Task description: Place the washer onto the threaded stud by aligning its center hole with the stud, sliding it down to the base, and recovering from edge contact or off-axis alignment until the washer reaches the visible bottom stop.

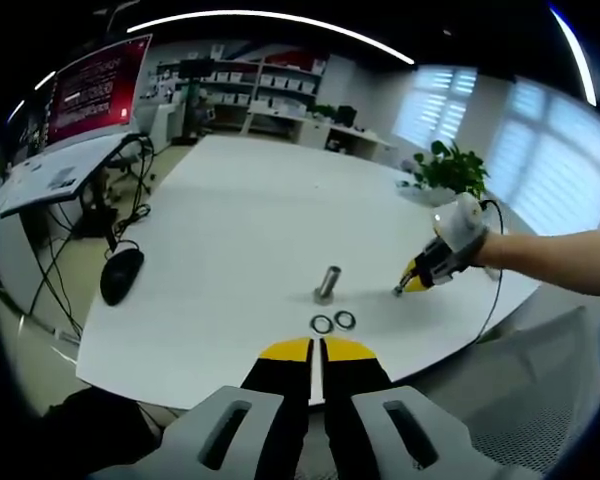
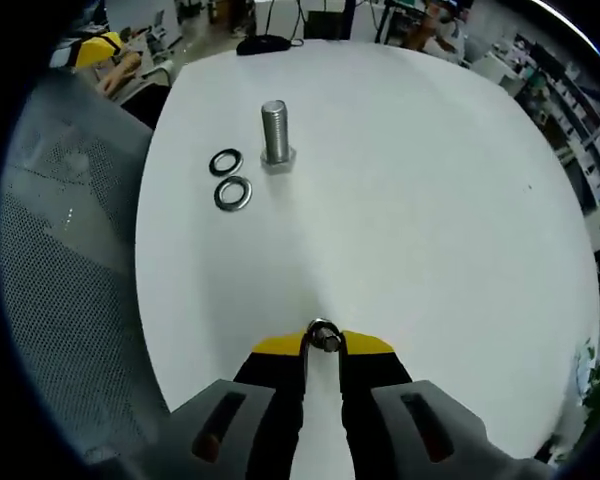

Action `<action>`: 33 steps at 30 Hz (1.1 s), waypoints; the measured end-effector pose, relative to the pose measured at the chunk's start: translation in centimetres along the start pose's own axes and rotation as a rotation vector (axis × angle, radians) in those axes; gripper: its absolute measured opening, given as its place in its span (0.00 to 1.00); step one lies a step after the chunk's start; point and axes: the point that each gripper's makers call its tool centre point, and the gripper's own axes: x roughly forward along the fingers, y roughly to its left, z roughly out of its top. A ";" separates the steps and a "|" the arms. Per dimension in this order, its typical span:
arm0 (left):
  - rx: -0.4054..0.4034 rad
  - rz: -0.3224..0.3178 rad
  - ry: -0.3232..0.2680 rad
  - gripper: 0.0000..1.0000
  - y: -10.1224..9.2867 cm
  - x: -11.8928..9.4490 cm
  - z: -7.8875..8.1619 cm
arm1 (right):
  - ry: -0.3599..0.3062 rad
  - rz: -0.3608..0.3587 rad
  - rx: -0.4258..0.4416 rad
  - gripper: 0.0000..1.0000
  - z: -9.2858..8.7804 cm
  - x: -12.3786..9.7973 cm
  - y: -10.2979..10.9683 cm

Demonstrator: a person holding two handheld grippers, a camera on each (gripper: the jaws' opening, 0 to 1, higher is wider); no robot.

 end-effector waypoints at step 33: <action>-0.022 -0.023 -0.024 0.02 -0.4 -0.1 0.3 | -0.610 -0.011 0.442 0.33 1.2 -19.1 7.4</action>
